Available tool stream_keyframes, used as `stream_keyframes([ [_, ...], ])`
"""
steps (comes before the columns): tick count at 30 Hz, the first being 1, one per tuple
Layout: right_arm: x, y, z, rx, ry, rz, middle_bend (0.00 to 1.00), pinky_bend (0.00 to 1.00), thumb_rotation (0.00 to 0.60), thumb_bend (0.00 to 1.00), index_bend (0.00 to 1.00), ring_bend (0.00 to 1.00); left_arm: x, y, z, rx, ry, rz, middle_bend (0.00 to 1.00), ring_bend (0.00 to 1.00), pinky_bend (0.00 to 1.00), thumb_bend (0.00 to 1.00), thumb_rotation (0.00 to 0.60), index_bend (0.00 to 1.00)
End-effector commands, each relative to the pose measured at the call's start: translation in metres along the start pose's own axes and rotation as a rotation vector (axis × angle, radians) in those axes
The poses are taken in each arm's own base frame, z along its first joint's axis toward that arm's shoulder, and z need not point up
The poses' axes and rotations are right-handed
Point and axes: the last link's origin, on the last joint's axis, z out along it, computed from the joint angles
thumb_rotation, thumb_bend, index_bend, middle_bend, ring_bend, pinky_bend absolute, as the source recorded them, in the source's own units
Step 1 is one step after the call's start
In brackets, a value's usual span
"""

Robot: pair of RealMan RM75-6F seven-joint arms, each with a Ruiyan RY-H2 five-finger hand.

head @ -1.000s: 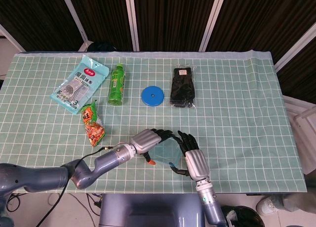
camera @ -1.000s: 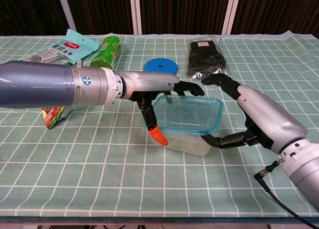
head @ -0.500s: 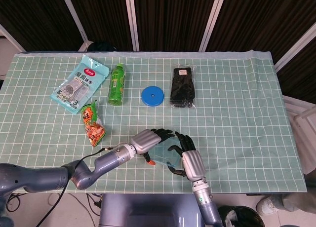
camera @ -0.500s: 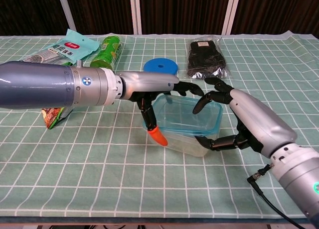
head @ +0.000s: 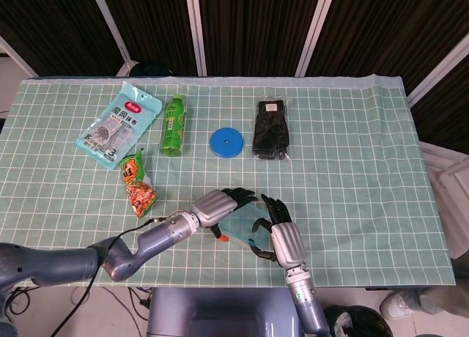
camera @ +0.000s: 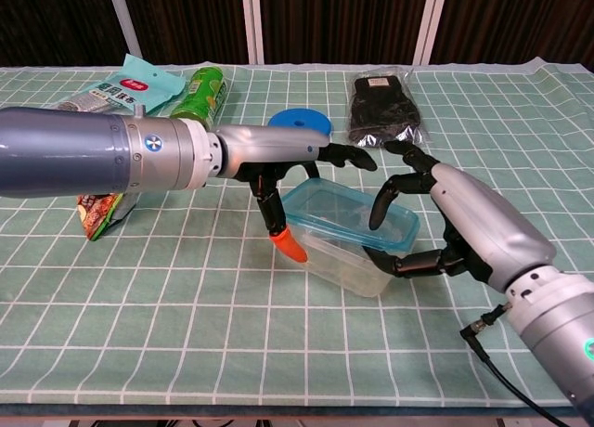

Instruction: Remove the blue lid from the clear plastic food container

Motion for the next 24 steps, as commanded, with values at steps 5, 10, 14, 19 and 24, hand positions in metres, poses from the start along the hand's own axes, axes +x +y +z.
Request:
stream_keyframes([
  [5,0.004,0.001,0.001,0.002,0.014,0.000,0.02,0.00,0.600,0.46,0.58,0.00,0.003,-0.002,-0.009,-0.005,0.024,0.008,0.00,0.01,0.16,0.00,0.600,0.00],
  [10,0.006,0.001,0.001,0.002,0.016,0.004,0.04,0.00,0.600,0.46,0.60,0.00,0.009,-0.009,-0.023,0.003,0.045,0.028,0.00,0.01,0.16,0.00,0.600,0.00],
  [14,0.006,0.001,0.000,0.005,0.016,0.003,0.05,0.00,0.600,0.46,0.62,0.00,0.013,-0.020,-0.037,0.029,0.056,0.036,0.00,0.01,0.16,0.00,0.600,0.00],
  [19,0.006,0.000,-0.001,0.008,0.017,0.003,0.07,0.00,0.600,0.46,0.65,0.00,0.018,-0.033,-0.055,0.060,0.077,0.036,0.00,0.01,0.16,0.00,0.600,0.00],
  [24,0.005,-0.004,-0.001,0.016,0.023,-0.001,0.08,0.00,0.600,0.46,0.66,0.00,0.020,-0.041,-0.069,0.081,0.096,0.038,0.00,0.01,0.16,0.00,0.600,0.00],
])
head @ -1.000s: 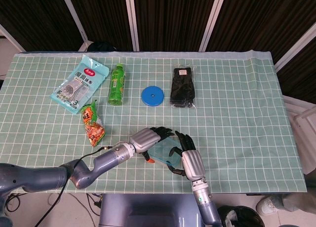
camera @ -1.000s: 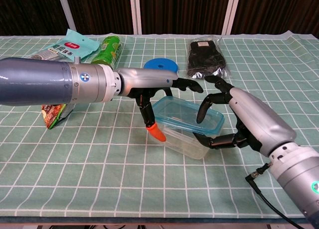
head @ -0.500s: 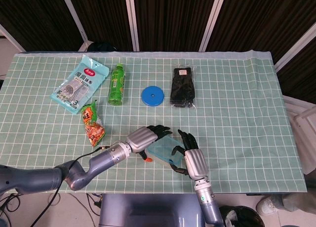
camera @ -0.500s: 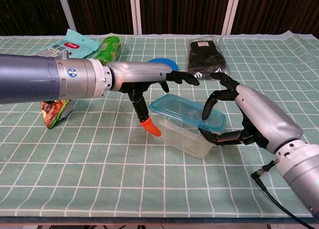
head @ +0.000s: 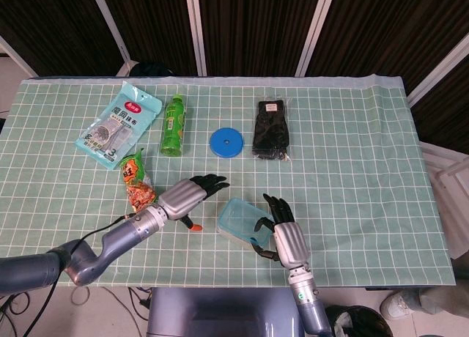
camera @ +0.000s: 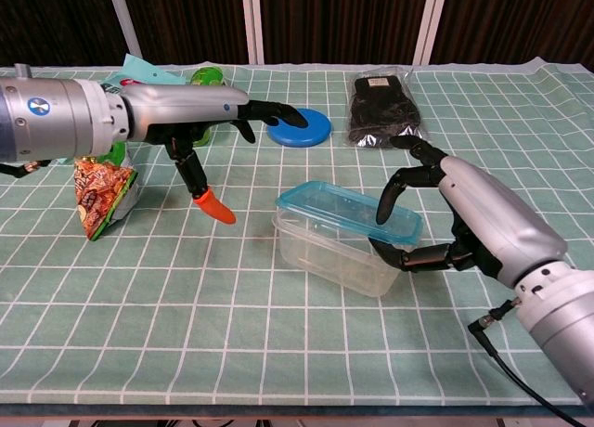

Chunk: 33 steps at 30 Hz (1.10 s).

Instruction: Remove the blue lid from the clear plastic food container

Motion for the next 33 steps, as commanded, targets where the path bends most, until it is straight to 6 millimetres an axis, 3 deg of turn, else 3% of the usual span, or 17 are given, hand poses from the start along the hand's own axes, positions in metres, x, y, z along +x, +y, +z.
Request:
stream_keyframes([
  [1,0.000,-0.002,0.001,0.004,0.005,-0.001,0.08,0.00,0.600,0.46,0.66,0.00,0.001,-0.004,-0.006,0.008,0.010,-0.004,0.00,0.01,0.16,0.00,0.600,0.00],
  [23,0.014,-0.026,0.029,0.059,0.090,-0.032,0.12,0.00,0.600,0.46,0.71,0.00,0.013,-0.020,-0.024,0.041,0.087,-0.028,0.00,0.01,0.16,0.00,0.600,0.00],
  [33,0.039,-0.023,0.057,0.046,0.165,-0.073,0.12,0.00,0.600,0.46,0.71,0.00,0.020,-0.027,-0.033,0.063,0.117,-0.029,0.00,0.01,0.16,0.00,0.600,0.00],
])
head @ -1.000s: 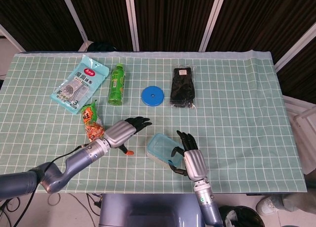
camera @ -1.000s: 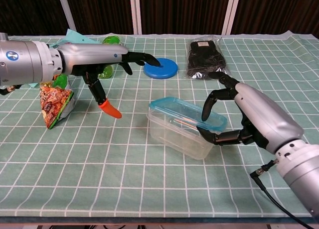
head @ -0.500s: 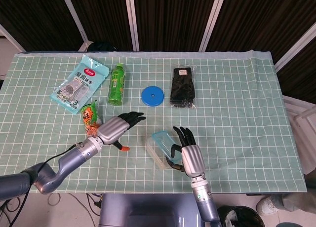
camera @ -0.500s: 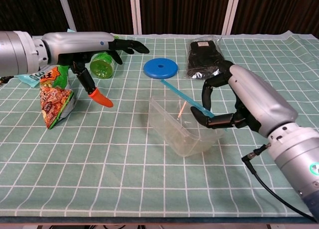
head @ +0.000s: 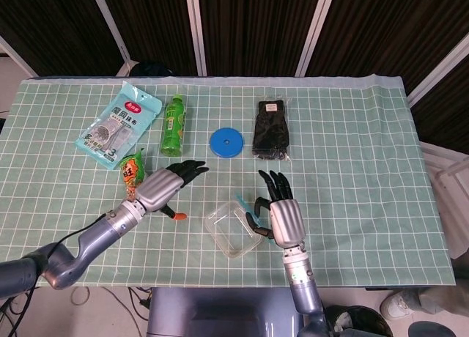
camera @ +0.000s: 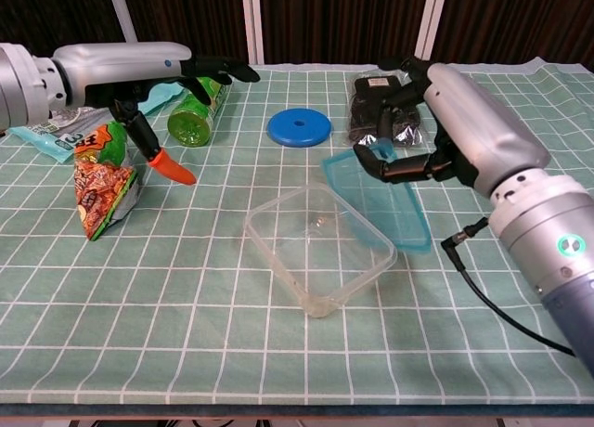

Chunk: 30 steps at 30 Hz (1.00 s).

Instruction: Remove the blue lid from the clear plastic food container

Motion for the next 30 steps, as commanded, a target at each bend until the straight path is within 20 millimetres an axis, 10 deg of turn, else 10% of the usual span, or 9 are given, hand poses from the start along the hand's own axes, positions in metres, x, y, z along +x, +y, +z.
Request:
stream_keyframes([
  [1,0.009,0.004,0.009,-0.008,0.021,-0.016,0.12,0.00,0.600,0.46,0.71,0.00,0.002,-0.001,-0.001,0.003,0.006,0.000,0.00,0.01,0.16,0.00,0.600,0.00],
  [13,0.040,0.035,0.043,-0.113,0.061,-0.134,0.12,0.00,0.600,0.46,0.69,0.00,0.002,0.001,-0.007,0.011,0.019,0.003,0.00,0.01,0.16,0.00,0.600,0.00],
  [19,0.055,0.063,0.058,-0.299,0.021,-0.261,0.00,0.00,0.600,0.46,0.03,0.00,0.006,-0.002,-0.016,0.030,0.031,0.012,0.00,0.01,0.15,0.00,0.600,0.00],
  [30,0.112,0.089,0.066,-0.480,0.058,-0.378,0.00,0.00,0.600,0.36,0.00,0.00,0.012,-0.008,-0.050,0.098,0.078,0.033,0.00,0.01,0.15,0.00,0.600,0.00],
])
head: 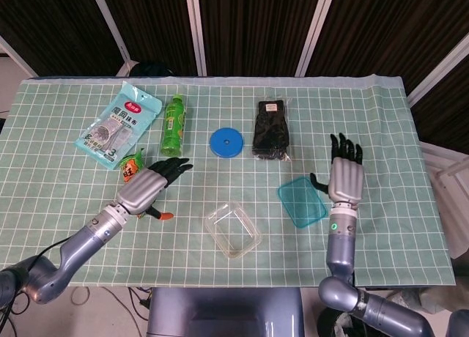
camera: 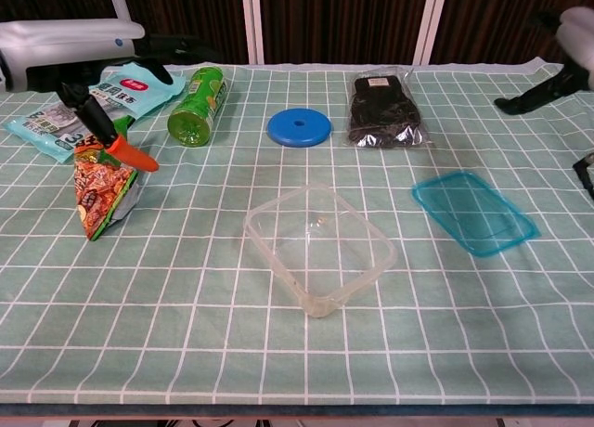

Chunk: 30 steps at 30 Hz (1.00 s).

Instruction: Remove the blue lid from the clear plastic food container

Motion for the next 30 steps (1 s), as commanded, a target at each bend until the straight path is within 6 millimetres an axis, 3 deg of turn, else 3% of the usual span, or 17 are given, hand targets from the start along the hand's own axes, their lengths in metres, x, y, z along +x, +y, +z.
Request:
stream_keyframes([
  [1,0.022,0.018,0.000,0.006,0.031,-0.025,0.00,0.00,0.600,0.36,0.00,0.00,0.003,-0.005,-0.019,0.050,0.035,0.008,0.00,0.01,0.15,0.00,0.600,0.00],
  [7,0.035,0.052,-0.030,0.068,-0.031,-0.023,0.00,0.00,0.600,0.36,0.00,0.00,0.006,-0.012,-0.064,0.198,0.138,0.006,0.00,0.00,0.12,0.00,0.600,0.00],
  [12,0.058,0.100,-0.077,0.161,-0.078,-0.063,0.00,0.00,0.600,0.35,0.00,0.00,0.002,-0.018,-0.129,0.376,0.218,0.058,0.00,0.00,0.09,0.00,0.600,0.00],
  [19,0.086,0.151,-0.129,0.243,-0.091,-0.110,0.00,0.00,0.600,0.33,0.00,0.00,-0.012,-0.037,-0.207,0.565,0.296,0.103,0.00,0.00,0.07,0.00,0.600,0.00],
  [25,0.098,0.178,-0.143,0.238,-0.032,-0.108,0.00,0.00,0.600,0.33,0.00,0.00,-0.022,-0.047,-0.261,0.667,0.378,0.096,0.00,0.00,0.07,0.00,0.600,0.00],
  [30,0.104,0.189,-0.143,0.227,-0.002,-0.110,0.00,0.00,0.600,0.33,0.00,0.00,-0.025,-0.052,-0.281,0.685,0.433,0.104,0.00,0.00,0.07,0.00,0.600,0.00],
])
